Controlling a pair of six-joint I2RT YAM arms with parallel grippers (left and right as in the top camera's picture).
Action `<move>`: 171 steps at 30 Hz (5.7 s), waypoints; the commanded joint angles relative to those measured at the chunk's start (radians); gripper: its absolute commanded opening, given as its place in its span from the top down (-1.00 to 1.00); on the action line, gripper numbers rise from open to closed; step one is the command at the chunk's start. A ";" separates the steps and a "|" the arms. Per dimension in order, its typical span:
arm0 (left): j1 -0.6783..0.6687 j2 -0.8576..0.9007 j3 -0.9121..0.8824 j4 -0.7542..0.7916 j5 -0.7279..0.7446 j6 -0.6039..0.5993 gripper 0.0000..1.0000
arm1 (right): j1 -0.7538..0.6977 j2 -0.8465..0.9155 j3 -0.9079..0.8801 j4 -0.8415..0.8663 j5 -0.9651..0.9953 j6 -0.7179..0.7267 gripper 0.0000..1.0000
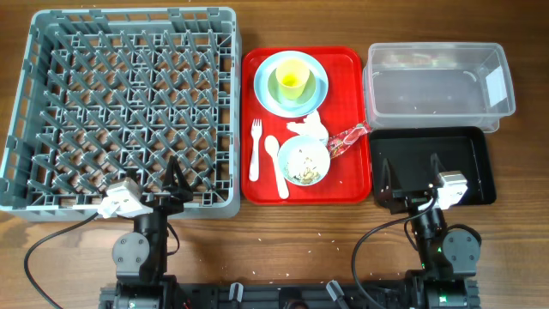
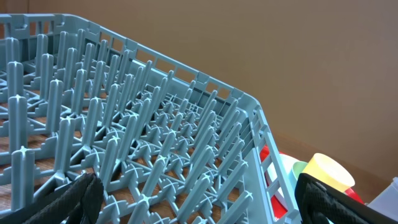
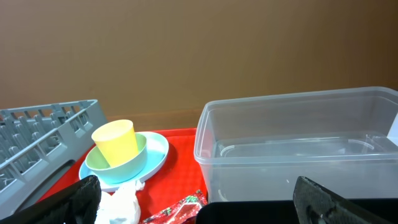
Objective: Sort waste into correct bins and load items into the dishwasher rack
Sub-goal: 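Move the left gripper over the red tray toward the white spoon, then lower the left gripper and grasp the white spoon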
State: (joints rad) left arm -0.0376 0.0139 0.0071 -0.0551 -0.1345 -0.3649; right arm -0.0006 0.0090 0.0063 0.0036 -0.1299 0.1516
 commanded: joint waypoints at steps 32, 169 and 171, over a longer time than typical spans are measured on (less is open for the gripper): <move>-0.005 -0.006 -0.001 -0.004 -0.020 -0.006 -1.00 | 0.006 0.021 -0.001 0.006 0.000 -0.014 -0.99; -0.718 1.836 1.188 -0.654 0.038 -0.428 0.82 | 0.006 0.022 -0.001 0.006 0.000 -0.014 -0.99; -0.718 1.836 1.188 -0.623 0.037 -0.428 0.80 | 0.006 0.022 -0.001 0.006 0.000 -0.014 -0.99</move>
State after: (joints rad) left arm -0.7582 1.8404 1.1980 -0.7048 -0.1249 -0.7982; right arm -0.0002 0.0338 0.0063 0.0059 -0.1299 0.1516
